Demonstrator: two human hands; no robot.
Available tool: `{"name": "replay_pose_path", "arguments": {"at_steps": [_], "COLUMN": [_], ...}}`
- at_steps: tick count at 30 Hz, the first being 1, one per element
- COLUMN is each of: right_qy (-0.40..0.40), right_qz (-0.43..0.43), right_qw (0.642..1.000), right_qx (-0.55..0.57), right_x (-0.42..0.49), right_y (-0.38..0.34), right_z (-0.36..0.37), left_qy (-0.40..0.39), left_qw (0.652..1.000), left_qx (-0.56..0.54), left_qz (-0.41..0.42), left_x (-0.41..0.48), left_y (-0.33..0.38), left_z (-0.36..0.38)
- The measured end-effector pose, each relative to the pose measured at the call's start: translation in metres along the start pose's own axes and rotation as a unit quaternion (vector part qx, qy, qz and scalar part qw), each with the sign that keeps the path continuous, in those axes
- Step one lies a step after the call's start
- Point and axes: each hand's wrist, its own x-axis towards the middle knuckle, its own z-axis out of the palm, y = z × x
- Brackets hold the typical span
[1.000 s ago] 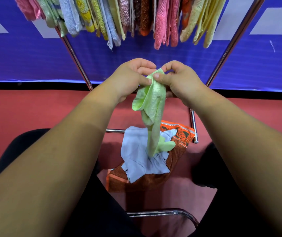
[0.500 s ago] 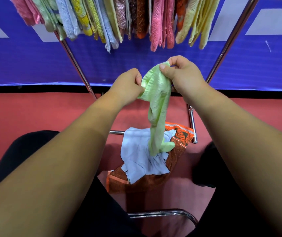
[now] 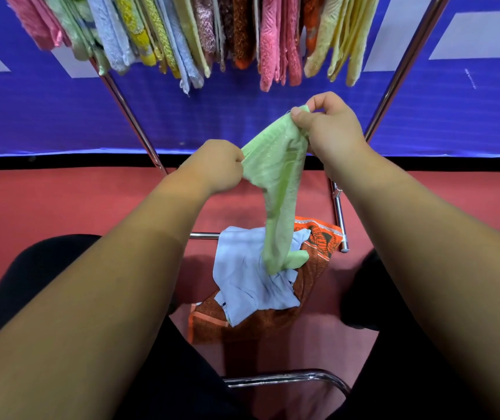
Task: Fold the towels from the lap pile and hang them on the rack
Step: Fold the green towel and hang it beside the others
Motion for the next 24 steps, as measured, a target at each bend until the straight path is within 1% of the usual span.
{"name": "replay_pose_path", "arguments": {"at_steps": [2, 4, 8, 10, 13, 17, 19, 21, 23, 24], "right_qy": [0.004, 0.006, 0.006, 0.006, 0.009, 0.003, -0.002, -0.003, -0.001, -0.003], "right_qz": [0.014, 0.030, 0.039, 0.017, -0.041, -0.126, -0.163, -0.192, -0.207, -0.205], "right_qw": [1.000, 0.999, 0.999, 1.000, 0.996, 0.973, 0.959, 0.947, 0.943, 0.947], "right_qx": [0.020, 0.037, 0.013, -0.013, -0.080, -0.193, -0.233, -0.257, -0.260, -0.247], "right_x": [0.001, 0.001, -0.001, -0.008, -0.023, -0.050, -0.066, -0.081, -0.093, -0.098], "right_y": [-0.001, 0.000, 0.001, -0.003, -0.008, -0.014, -0.021, -0.031, -0.045, -0.053], "right_z": [-0.005, -0.008, -0.015, -0.016, -0.018, -0.023, -0.026, -0.030, -0.034, -0.035], "left_qy": [0.001, 0.021, 0.096, 0.120, 0.140, 0.165, 0.169, 0.169, 0.174, 0.180], "left_qw": [1.000, 0.998, 0.988, 0.976, 0.954, 0.929, 0.926, 0.931, 0.934, 0.934], "left_qx": [-0.019, -0.051, -0.122, -0.183, -0.265, -0.332, -0.336, -0.321, -0.309, -0.305], "left_qz": [-0.022, -0.034, -0.005, -0.002, -0.002, 0.008, 0.014, 0.025, 0.040, 0.047], "left_x": [-0.002, -0.004, -0.012, -0.020, -0.037, -0.065, -0.079, -0.091, -0.102, -0.107], "left_y": [-0.002, -0.006, -0.014, -0.017, -0.017, -0.013, -0.011, -0.011, -0.011, -0.009], "left_z": [-0.004, -0.011, -0.024, -0.031, -0.039, -0.050, -0.058, -0.069, -0.080, -0.085]}}
